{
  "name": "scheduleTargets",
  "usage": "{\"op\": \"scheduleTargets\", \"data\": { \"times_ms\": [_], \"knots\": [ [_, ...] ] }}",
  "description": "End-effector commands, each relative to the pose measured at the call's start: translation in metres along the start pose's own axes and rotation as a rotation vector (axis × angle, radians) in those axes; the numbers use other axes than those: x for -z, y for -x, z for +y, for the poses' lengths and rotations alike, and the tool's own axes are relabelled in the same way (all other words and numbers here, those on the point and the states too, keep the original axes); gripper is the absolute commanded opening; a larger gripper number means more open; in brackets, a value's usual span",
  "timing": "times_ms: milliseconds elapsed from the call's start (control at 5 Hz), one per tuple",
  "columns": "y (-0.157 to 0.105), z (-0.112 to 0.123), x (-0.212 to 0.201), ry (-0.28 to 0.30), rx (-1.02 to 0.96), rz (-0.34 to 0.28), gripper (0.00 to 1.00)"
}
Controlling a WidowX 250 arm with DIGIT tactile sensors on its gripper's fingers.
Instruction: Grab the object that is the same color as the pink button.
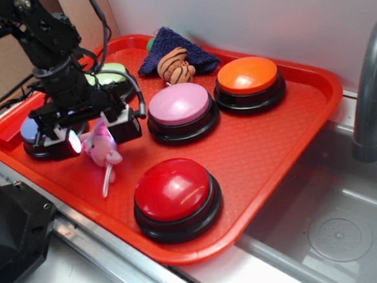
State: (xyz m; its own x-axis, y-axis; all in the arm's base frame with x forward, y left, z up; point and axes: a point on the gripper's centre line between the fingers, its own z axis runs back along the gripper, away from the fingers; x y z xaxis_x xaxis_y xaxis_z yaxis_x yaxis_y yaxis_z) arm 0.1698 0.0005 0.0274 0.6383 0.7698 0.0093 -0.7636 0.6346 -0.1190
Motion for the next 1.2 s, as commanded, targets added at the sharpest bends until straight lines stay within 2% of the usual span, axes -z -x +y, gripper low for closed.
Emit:
{"op": "scheduleTargets", "data": {
  "times_ms": [0,200,400,600,800,1000],
  "knots": [
    [-0.003,0.003,0.008,0.013,-0.044,-0.022,0.0],
    [-0.005,0.0,-0.001,-0.009,0.005,-0.031,0.0],
    [-0.006,-0.004,-0.019,-0.037,0.131,-0.014,0.0],
    [-0.01,-0.007,-0.046,-0.065,0.309,0.031,0.0],
    [-0.014,-0.017,-0.075,-0.05,0.507,0.049,0.0],
    [-0.011,-0.028,-0.103,-0.02,0.652,0.035,0.0]
  ]
}}
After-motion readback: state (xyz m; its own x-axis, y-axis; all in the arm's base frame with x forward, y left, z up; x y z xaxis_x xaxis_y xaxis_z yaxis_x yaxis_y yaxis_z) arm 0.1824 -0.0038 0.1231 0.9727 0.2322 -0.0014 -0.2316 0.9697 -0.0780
